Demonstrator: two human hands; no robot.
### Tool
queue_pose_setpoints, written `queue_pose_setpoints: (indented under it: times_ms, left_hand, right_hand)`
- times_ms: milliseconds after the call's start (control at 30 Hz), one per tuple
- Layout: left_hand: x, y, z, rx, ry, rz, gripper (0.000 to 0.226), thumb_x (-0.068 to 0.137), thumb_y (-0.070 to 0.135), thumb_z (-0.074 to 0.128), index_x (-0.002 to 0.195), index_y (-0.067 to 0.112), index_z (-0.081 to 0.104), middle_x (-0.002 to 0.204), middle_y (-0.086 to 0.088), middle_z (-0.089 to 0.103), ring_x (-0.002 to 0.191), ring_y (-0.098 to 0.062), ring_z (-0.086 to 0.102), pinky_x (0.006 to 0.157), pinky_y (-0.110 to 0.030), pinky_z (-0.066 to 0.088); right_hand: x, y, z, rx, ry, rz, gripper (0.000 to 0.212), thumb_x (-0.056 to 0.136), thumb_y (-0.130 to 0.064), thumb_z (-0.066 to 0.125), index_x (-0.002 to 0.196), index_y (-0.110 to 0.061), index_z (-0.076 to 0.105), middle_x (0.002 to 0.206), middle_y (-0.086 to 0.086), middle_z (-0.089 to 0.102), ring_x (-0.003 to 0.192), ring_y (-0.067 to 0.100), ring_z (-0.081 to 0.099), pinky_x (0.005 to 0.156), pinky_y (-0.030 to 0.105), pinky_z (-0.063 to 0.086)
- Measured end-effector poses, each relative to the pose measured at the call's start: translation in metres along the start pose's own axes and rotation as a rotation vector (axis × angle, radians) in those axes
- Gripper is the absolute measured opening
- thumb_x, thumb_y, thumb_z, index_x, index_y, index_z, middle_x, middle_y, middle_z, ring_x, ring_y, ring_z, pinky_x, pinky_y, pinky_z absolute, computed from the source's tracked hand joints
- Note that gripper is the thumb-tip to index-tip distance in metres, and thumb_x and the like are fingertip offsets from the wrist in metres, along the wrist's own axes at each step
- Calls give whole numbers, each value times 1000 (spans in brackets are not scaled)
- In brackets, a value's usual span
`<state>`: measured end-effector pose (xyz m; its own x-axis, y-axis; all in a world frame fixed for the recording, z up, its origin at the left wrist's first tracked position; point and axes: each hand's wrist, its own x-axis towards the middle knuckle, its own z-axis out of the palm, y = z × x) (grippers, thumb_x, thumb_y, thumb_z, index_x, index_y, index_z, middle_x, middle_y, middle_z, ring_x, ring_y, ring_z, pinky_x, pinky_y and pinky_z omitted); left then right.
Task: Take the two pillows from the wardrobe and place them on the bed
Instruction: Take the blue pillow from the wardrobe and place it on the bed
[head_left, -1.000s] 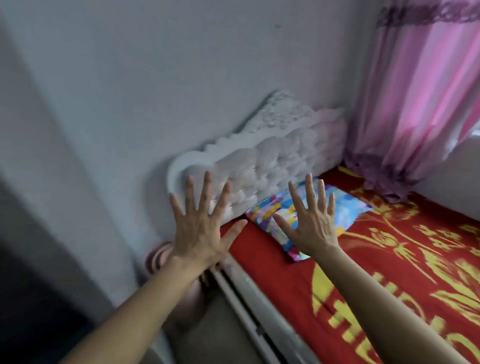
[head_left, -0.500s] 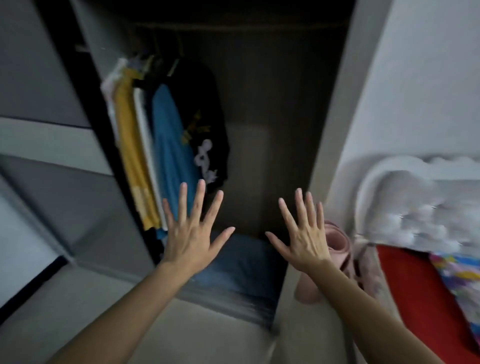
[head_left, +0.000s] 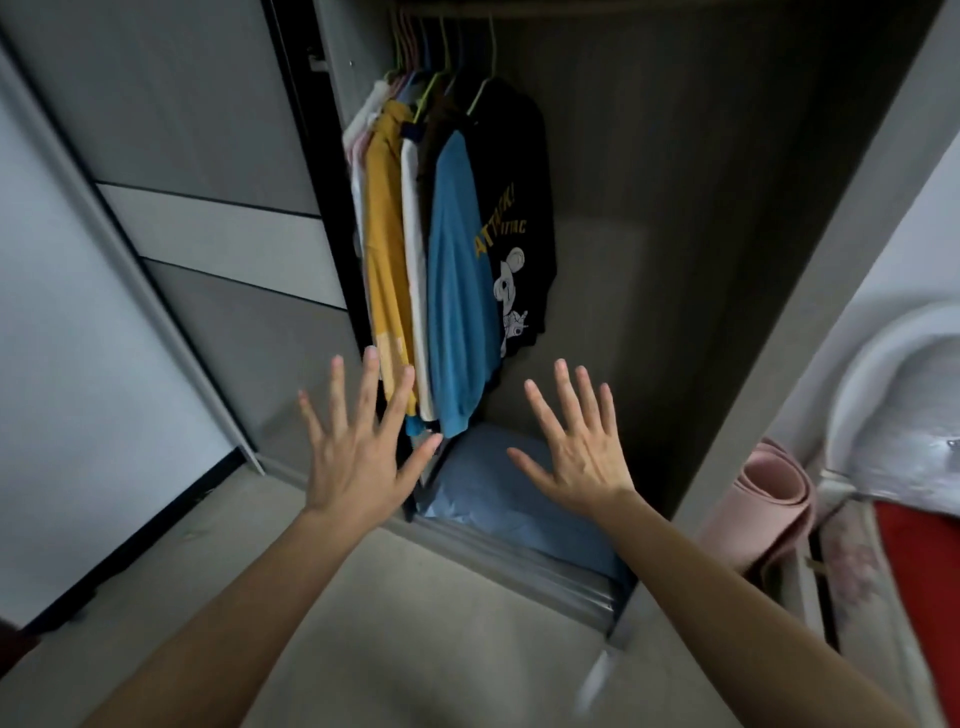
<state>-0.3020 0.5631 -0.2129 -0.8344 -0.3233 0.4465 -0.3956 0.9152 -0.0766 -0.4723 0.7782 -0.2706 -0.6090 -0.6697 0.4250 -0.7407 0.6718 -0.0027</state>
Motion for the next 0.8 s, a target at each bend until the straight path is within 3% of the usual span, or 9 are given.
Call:
queue_pose_setpoints:
  times_ms: [300, 500, 800]
  left_hand:
    - [69, 49, 82, -64, -99, 184, 78, 93, 70, 25, 157, 27, 9, 165, -12, -1, 150, -43, 2, 106, -75, 18]
    - [142, 101, 159, -29, -230, 348, 78, 95, 67, 24, 157, 25, 5, 165, -12, -2, 149, -44, 2, 105, -75, 23]
    - [216, 118, 229, -91, -268, 414, 74, 96, 64, 24, 157, 26, 3, 165, -11, -3, 149, -44, 1, 107, -77, 20]
  right_hand:
    - [-7, 79, 43, -14, -105, 220, 86, 91, -75, 30, 158, -28, 3, 167, 13, -3, 153, 39, 2, 121, 60, 12]
    - [8, 141, 100, 19, -115, 339, 85, 91, -70, 37, 158, -26, 12, 166, 17, 8, 150, 44, 14, 119, 62, 17]
    - [68, 180, 154, 64, -267, 469, 81, 94, -68, 32, 158, -29, 1, 166, 13, -8, 152, 40, -3, 122, 58, 3]
